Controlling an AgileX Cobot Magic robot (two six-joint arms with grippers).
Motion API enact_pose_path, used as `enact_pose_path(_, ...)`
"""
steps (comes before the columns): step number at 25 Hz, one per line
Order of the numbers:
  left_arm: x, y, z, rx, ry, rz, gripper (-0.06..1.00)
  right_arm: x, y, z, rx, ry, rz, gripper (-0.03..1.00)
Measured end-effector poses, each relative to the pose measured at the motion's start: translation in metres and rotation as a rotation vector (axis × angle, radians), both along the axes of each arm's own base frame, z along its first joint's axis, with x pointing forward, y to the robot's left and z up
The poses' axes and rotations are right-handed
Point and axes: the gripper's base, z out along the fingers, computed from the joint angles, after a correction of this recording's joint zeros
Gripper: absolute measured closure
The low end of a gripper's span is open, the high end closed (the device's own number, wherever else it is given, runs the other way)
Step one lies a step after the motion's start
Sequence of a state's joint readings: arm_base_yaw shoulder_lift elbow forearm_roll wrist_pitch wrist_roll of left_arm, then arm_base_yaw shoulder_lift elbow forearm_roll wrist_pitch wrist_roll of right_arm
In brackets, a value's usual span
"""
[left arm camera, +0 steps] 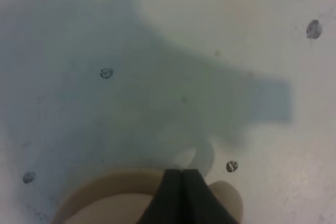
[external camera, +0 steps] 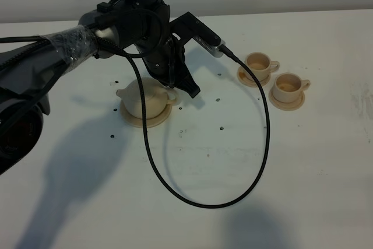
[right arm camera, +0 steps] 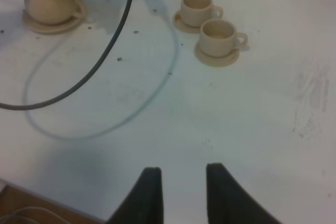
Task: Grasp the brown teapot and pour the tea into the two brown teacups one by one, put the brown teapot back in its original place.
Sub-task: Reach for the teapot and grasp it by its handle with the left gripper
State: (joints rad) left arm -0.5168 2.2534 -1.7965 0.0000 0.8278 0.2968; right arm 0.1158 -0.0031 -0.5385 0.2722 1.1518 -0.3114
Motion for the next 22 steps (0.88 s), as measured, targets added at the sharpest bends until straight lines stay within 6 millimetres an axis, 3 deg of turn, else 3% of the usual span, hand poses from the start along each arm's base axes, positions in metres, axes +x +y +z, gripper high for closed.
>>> enact_pose_path(22,-0.0096,0.0020,-0.0024,0.062,0.088,-0.200,1.00,0.0001,0.0001,-0.0002,0.001,0.001,0.000,0.75)
